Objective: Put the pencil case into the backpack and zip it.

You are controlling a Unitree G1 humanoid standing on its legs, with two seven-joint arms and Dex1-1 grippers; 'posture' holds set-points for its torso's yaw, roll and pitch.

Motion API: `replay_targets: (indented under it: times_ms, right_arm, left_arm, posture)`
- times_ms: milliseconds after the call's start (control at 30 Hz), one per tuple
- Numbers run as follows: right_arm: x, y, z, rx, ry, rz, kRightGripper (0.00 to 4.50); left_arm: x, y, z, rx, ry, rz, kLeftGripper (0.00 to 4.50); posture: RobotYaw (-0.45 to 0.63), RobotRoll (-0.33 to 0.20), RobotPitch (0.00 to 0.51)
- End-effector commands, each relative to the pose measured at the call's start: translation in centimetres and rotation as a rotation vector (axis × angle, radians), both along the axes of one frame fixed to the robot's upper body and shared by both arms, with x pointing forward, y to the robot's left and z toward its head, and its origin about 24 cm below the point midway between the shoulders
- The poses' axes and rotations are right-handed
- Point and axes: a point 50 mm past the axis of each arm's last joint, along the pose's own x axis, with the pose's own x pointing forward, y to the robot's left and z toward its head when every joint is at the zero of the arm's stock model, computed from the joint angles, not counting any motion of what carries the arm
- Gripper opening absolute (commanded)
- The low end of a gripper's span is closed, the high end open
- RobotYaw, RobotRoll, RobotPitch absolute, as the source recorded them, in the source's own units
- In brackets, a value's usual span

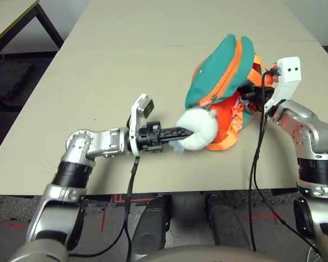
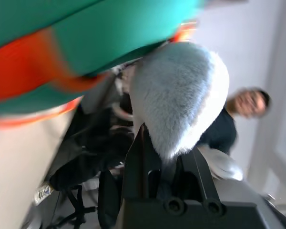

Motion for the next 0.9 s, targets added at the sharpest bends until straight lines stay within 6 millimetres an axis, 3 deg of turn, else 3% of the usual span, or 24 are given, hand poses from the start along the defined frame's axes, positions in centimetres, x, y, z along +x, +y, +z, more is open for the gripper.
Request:
replay_targets:
  times_ms: [33,167,500,733,900]
  right_arm:
    - [-0.4,-0.3,-1.3,0.005,0.072,0.017,0.11]
    - [-1.1,-0.2,-0.6,-0.022,0.058,0.075,1.41]
    - [-4.1,-2.5,4.1,-0.097,-0.005,0.227,4.48]
    - [-3.6,-3.7,5.9,-0.122,-0.030,0.244,4.50]
    - [-3.2,-3.3,6.2,-0.134,-0.010,0.331,4.50]
  left_arm:
    - [0.8,-0.3,3.3,-0.059,-0.105,-0.015,0.13]
    - [1.3,-0.6,5.2,-0.101,-0.146,-0.038,0.13]
    - [1.1,-0.5,5.6,-0.066,-0.163,-0.052,0.13]
    - [1.2,-0.6,5.4,-0.071,-0.156,-0.037,0.13]
    - [1.1,-0.6,4.8,-0.070,-0.146,-0.027,0.13]
  posture:
    - [0.08,0.000,0.208]
    - [0.08,0.000,0.210]
    - [0.07,0.000,0.222]
    - [0.07,0.000,0.232]
    - [0.08,0.000,0.233]
